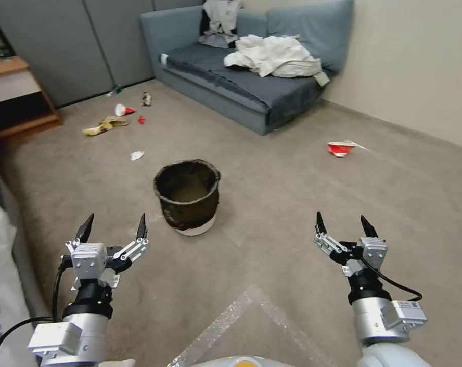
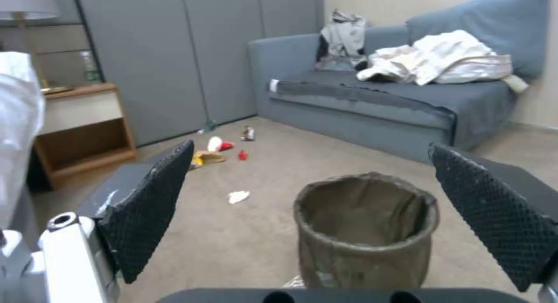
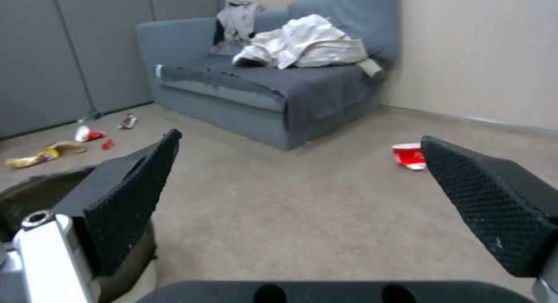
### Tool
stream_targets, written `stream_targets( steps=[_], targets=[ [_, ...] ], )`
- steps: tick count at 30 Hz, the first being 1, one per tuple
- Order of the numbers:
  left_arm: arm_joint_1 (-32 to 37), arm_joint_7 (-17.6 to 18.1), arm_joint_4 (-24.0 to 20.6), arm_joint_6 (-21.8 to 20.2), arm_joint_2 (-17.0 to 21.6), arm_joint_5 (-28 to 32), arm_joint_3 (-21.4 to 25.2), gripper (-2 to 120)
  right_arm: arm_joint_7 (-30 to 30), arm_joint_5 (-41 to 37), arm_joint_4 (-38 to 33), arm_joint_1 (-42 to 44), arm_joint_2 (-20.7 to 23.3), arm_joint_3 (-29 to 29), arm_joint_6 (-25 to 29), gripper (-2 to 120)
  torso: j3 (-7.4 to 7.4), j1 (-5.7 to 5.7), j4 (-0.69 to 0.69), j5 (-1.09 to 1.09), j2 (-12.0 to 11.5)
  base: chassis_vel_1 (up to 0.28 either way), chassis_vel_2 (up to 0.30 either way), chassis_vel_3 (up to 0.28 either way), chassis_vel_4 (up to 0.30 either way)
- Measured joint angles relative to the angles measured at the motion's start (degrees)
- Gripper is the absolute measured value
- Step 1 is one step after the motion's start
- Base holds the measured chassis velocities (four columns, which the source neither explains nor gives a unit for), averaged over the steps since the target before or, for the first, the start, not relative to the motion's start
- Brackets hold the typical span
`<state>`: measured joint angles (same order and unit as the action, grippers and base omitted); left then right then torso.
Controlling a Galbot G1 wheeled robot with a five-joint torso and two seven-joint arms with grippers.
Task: Pick up the trash can from the floor.
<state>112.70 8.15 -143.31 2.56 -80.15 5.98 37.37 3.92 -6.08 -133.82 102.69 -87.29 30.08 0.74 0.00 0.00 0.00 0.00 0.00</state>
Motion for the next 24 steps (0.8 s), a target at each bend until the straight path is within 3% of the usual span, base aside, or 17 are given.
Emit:
stream_targets(
  steps=[24],
  targets=[
    [-0.3,0.0,0.1,1.8,0.1,-0.6,-0.3,100,-0.2,0.2,0.3,0.2,-0.2,-0.3,1.0,100,0.00,0.00,0.01,0.00,0.0,0.006,0.012,0.018,0.009]
  ],
)
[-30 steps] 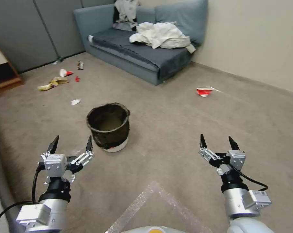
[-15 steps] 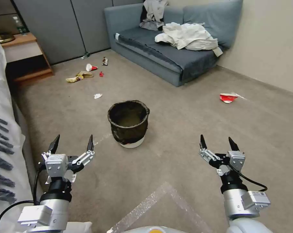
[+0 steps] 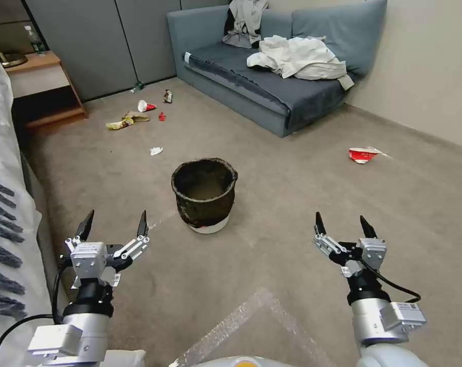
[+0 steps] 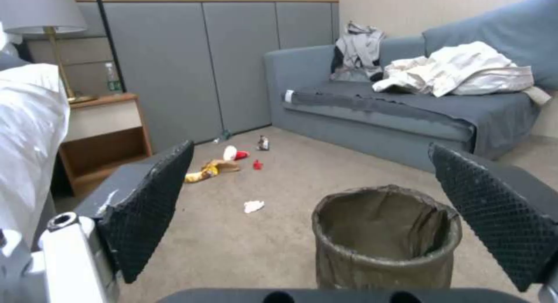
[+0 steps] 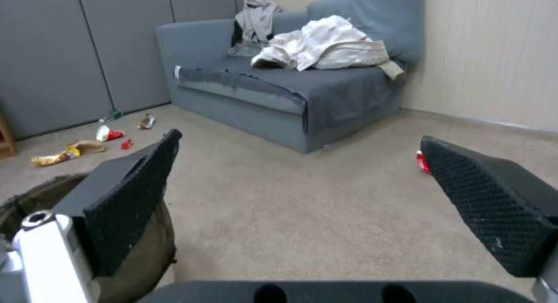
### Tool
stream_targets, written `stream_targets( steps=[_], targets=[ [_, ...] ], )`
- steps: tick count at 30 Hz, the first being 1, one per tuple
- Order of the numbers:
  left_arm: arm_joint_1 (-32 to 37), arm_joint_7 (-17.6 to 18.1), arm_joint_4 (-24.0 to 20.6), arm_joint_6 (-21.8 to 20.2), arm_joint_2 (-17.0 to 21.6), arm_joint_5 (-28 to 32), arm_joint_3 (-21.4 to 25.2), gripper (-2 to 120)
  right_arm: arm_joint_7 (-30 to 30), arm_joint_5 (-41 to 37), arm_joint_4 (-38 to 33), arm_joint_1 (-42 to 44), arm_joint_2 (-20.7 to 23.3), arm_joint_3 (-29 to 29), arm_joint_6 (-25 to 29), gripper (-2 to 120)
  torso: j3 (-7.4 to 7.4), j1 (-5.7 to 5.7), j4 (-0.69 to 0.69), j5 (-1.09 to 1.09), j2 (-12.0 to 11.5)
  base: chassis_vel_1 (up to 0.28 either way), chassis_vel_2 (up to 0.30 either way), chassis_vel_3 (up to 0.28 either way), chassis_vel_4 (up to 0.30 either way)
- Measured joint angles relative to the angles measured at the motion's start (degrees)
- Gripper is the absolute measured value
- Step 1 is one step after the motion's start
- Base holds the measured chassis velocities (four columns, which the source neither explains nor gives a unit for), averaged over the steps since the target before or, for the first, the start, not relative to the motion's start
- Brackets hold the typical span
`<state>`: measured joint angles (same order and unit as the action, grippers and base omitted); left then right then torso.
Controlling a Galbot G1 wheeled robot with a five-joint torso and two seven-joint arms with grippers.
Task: Pick up the trash can from the floor.
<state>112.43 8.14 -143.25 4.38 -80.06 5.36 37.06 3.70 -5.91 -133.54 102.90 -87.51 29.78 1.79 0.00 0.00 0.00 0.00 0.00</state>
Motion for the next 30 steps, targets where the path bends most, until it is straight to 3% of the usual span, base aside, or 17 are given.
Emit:
stream_targets(
  steps=[30],
  targets=[
    [-0.7,0.6,0.0,-0.4,-0.6,0.7,0.7,100,-0.3,0.4,0.9,-0.4,-0.2,-0.9,0.3,100,0.00,0.00,0.00,0.00,0.0,-0.077,0.076,0.070,-0.069]
  ],
)
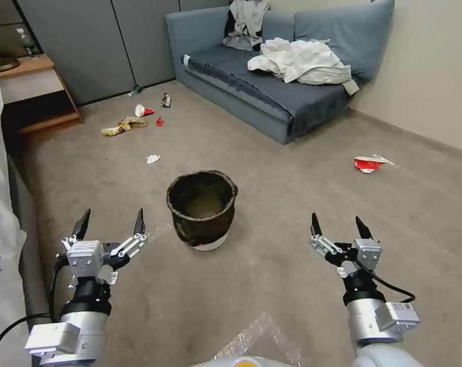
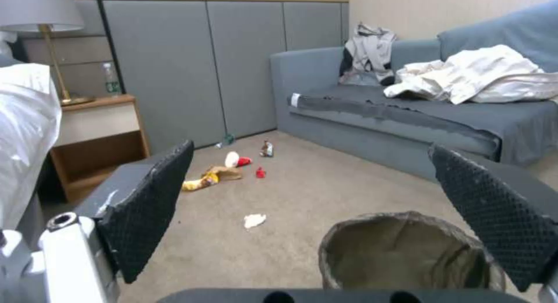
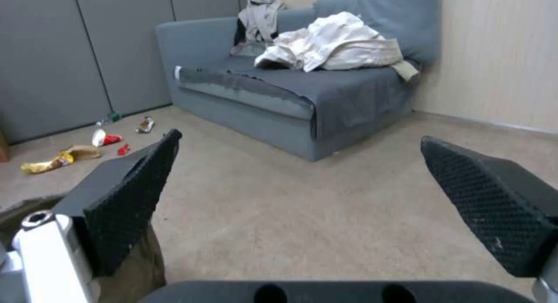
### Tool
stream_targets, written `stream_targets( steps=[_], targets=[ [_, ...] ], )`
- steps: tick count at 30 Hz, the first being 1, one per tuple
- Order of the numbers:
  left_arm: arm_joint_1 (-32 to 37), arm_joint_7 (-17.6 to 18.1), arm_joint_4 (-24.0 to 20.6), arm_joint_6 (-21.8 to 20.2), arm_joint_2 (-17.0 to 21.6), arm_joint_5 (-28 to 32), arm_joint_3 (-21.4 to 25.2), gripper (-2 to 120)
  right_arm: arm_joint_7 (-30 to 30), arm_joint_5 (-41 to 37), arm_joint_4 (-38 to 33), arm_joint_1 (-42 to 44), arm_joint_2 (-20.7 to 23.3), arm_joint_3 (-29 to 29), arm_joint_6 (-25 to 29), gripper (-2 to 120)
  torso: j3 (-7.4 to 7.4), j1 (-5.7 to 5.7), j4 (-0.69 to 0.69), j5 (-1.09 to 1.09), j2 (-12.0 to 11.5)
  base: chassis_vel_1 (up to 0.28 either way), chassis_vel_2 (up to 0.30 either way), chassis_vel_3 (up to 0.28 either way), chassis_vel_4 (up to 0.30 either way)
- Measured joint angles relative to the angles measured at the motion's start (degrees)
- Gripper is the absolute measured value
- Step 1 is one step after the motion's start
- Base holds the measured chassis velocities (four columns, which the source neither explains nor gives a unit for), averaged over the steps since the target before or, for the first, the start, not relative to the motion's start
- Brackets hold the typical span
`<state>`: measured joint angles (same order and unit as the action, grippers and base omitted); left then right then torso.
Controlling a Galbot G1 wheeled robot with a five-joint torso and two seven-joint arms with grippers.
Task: Pick up the trash can from the floor.
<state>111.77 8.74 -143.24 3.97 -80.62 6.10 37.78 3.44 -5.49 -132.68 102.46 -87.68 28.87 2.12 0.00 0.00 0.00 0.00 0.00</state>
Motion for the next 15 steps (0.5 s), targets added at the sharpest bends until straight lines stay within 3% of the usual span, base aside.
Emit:
stream_targets(
  steps=[15],
  targets=[
    [-0.1,0.9,0.0,-1.8,0.5,1.2,0.7,100,-0.3,0.0,-0.4,-0.1,0.1,-0.2,0.1,100,0.00,0.00,-0.01,0.01,0.0,-0.115,0.116,0.123,-0.106]
  ],
)
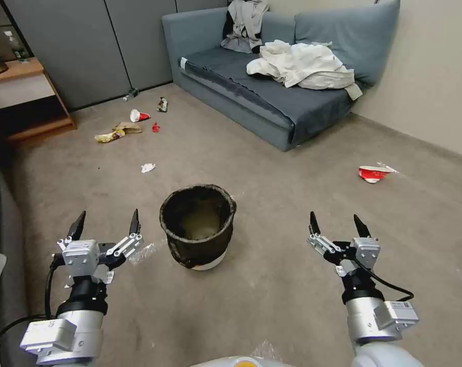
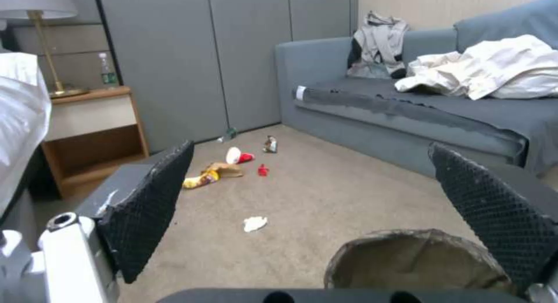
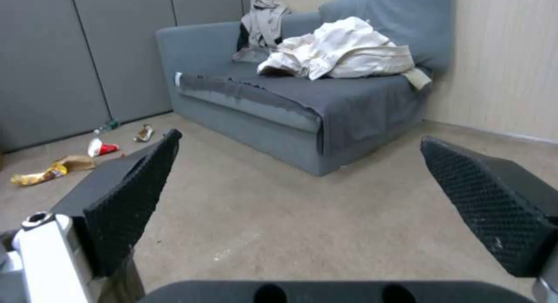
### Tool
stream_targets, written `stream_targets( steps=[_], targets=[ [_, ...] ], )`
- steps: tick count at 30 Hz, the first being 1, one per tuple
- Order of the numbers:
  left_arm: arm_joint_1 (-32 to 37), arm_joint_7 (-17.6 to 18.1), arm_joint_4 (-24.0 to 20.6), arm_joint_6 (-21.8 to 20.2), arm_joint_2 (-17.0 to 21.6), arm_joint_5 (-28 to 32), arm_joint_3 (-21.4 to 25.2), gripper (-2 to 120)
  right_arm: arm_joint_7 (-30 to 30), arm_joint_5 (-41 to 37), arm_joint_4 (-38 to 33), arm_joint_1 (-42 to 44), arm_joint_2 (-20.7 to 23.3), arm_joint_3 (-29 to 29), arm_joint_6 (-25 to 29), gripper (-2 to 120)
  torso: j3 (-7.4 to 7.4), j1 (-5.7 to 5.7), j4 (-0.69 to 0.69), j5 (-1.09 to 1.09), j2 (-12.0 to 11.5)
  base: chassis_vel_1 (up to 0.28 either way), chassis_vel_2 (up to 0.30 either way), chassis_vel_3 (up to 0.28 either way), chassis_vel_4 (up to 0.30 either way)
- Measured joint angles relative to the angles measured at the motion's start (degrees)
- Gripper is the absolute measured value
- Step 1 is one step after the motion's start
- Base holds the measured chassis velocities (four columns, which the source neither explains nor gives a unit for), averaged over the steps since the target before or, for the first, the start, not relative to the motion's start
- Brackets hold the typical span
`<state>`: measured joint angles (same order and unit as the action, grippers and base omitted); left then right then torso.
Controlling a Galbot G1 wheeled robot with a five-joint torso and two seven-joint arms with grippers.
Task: Pick up the trash can from the floor.
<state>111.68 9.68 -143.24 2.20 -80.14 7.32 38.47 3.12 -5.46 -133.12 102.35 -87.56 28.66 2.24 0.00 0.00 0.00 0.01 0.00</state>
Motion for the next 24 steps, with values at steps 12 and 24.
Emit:
stream_targets(
  steps=[12,24],
  targets=[
    [-2.1,0.1,0.5,-2.1,2.2,3.8,0.5,100,-0.3,0.1,0.0,0.0,0.2,0.0,0.1,100,0.00,0.00,0.01,0.01,0.0,-0.111,0.138,0.127,-0.119],
    [-7.0,2.4,5.3,-13.3,7.5,14.0,-0.6,100,0.3,-0.3,0.3,0.0,1.9,-0.2,-0.8,100,0.00,0.00,0.00,-0.01,0.0,-0.019,0.020,0.020,-0.018]
  ],
)
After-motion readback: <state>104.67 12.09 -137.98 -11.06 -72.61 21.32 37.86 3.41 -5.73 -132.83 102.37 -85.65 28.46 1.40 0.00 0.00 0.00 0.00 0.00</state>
